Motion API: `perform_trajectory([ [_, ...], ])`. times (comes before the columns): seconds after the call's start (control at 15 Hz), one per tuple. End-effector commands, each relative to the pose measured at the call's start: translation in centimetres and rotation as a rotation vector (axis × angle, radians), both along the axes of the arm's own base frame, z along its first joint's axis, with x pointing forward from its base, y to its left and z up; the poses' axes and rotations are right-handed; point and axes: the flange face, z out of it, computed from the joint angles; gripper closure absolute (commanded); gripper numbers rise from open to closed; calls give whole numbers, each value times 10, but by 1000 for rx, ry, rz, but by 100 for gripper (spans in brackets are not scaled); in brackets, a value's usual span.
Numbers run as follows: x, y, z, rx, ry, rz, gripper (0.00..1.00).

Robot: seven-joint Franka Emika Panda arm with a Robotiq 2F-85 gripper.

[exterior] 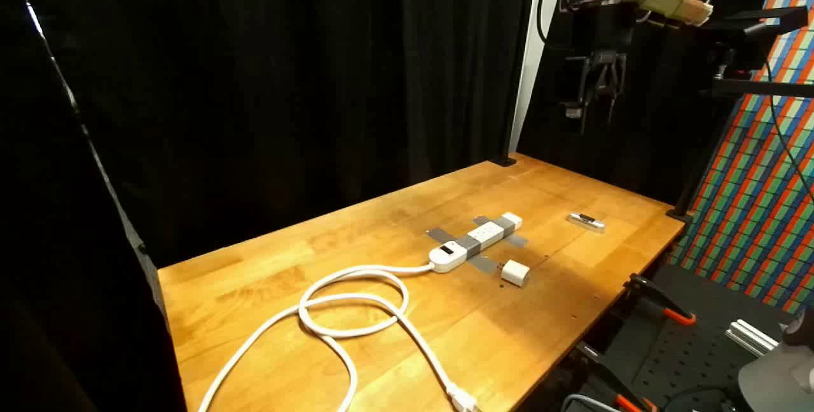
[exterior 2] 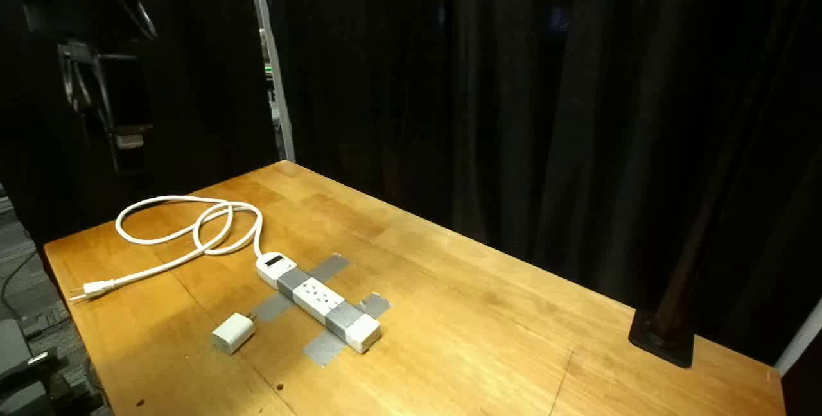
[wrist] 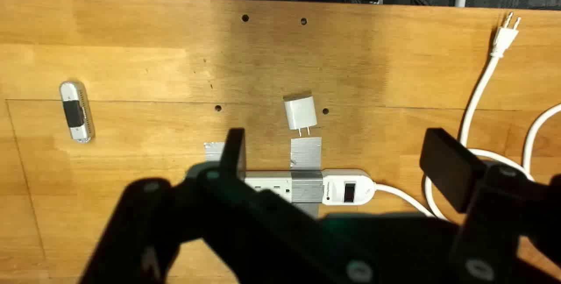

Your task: Plug the charger head in the middle of the adapter

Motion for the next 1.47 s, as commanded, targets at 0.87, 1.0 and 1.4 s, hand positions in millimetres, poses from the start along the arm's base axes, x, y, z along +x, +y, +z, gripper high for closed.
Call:
perform_trajectory([
  [0.87,1,0,2,0,-4,0,0],
  [1.0,2,1,-9,-23,31,15,0],
  [1.4,0,14,-90,57,276,172,0],
])
